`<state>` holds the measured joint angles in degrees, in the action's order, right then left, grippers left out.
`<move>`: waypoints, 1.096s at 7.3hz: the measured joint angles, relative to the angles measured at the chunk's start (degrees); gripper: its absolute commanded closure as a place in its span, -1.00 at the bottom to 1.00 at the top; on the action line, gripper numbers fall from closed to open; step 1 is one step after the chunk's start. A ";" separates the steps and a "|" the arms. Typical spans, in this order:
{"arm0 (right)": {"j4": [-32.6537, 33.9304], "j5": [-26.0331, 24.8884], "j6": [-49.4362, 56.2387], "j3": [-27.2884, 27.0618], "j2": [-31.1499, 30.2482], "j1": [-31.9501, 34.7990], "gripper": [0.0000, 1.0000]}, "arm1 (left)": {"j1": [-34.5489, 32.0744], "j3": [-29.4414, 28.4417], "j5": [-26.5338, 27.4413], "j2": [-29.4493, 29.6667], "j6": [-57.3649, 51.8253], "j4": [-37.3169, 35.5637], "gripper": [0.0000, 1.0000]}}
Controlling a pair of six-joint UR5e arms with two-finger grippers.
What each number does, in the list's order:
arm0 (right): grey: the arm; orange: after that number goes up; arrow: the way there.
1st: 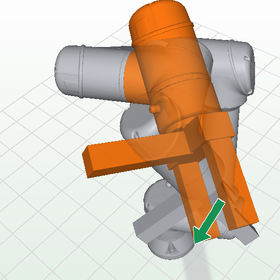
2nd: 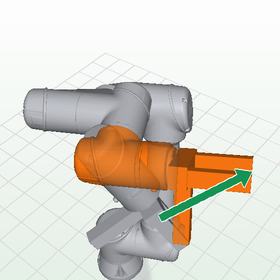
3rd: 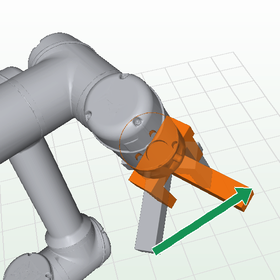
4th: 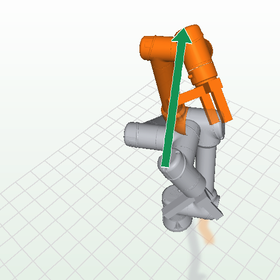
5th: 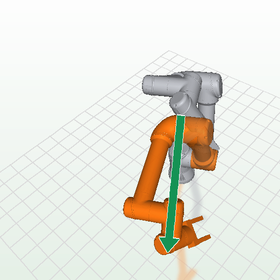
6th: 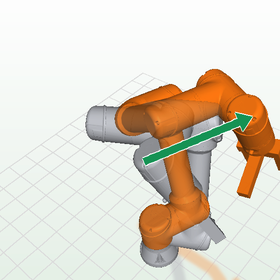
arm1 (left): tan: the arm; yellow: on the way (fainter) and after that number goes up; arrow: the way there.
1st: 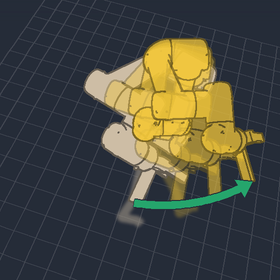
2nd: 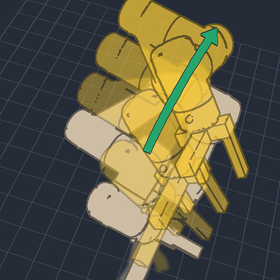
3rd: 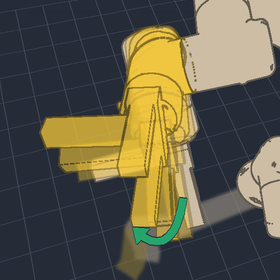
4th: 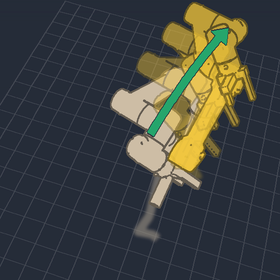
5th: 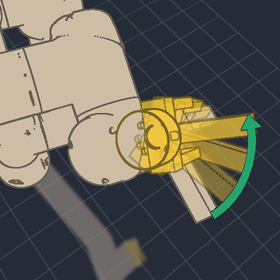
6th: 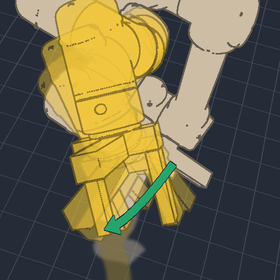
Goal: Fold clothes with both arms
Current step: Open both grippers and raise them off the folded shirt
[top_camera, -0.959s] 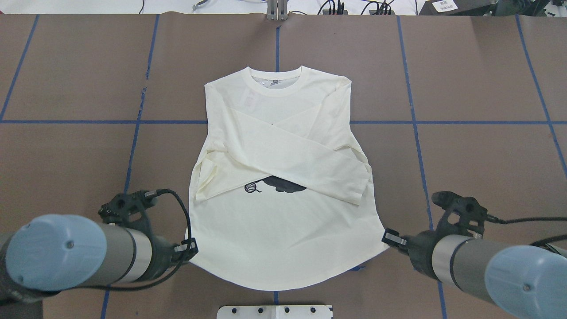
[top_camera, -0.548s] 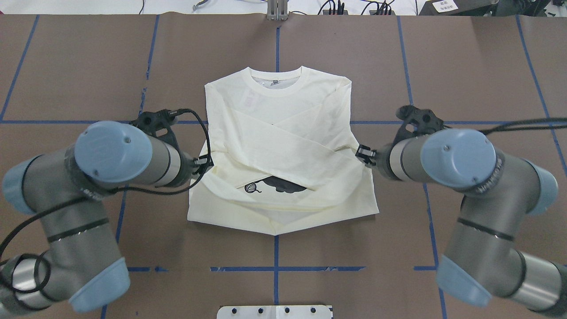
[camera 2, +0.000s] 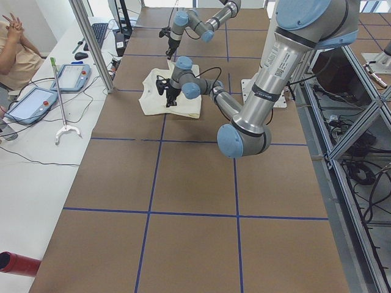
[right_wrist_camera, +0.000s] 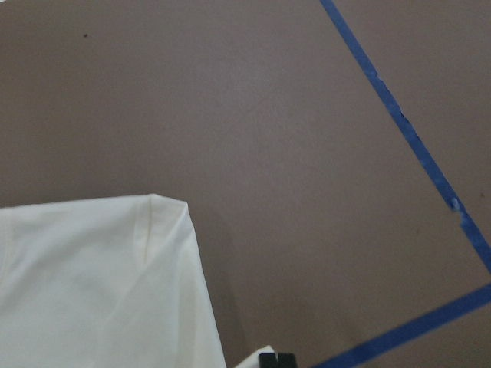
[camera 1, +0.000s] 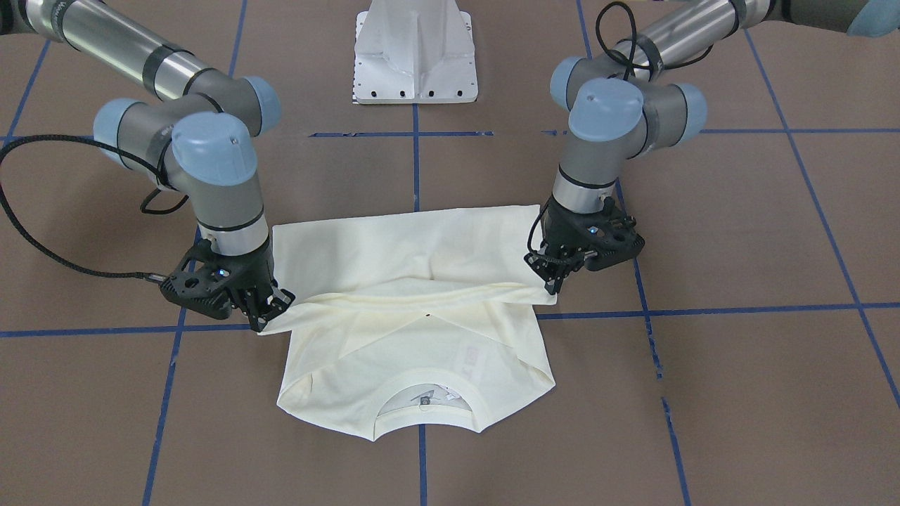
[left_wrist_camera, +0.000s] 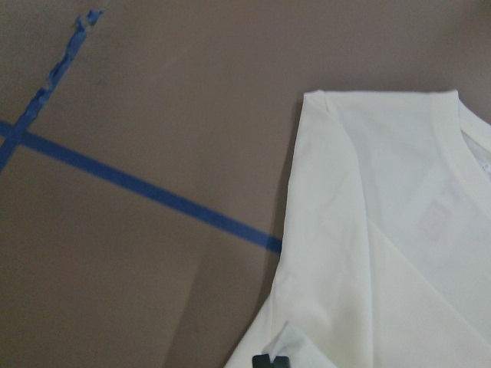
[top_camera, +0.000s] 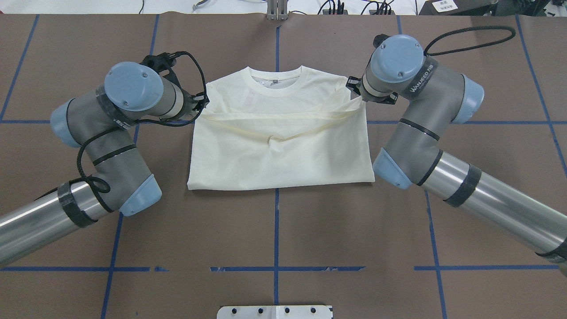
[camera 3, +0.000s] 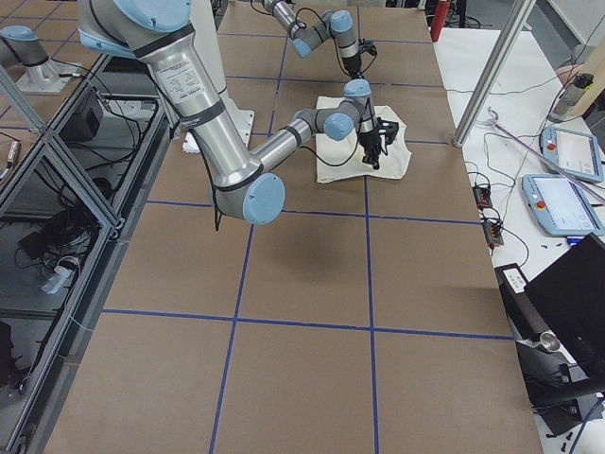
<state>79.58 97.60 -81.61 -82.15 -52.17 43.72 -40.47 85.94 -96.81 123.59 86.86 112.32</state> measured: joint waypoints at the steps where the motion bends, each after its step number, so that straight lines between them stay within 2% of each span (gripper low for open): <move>1: -2.66 0.01 0.47 5.68 3.06 1.03 1.00 | -1.12 -5.26 1.86 1.77 -0.53 3.76 1.00; 3: -8.43 0.03 0.82 13.63 6.30 2.34 1.00 | -2.51 -10.49 4.00 3.22 -1.81 8.27 1.00; 4: -9.73 -0.01 1.03 15.48 6.89 2.56 1.00 | -2.74 -11.52 4.57 3.76 -2.07 9.11 0.84; 5: -10.44 -0.05 1.15 16.21 7.11 2.67 -0.04 | -2.81 -12.23 5.11 4.30 -2.17 9.52 0.13; 6: -10.74 -0.09 1.19 16.36 7.22 2.71 -0.10 | -2.84 -12.61 5.41 4.63 -2.49 9.69 -0.09; 8: -10.95 -0.01 0.72 13.33 6.44 2.75 -0.26 | -2.95 -12.23 5.47 3.50 -4.17 11.88 -0.09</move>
<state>68.63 97.59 -80.89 -68.82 -45.72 46.47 -43.42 73.72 -91.35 127.10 82.70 124.20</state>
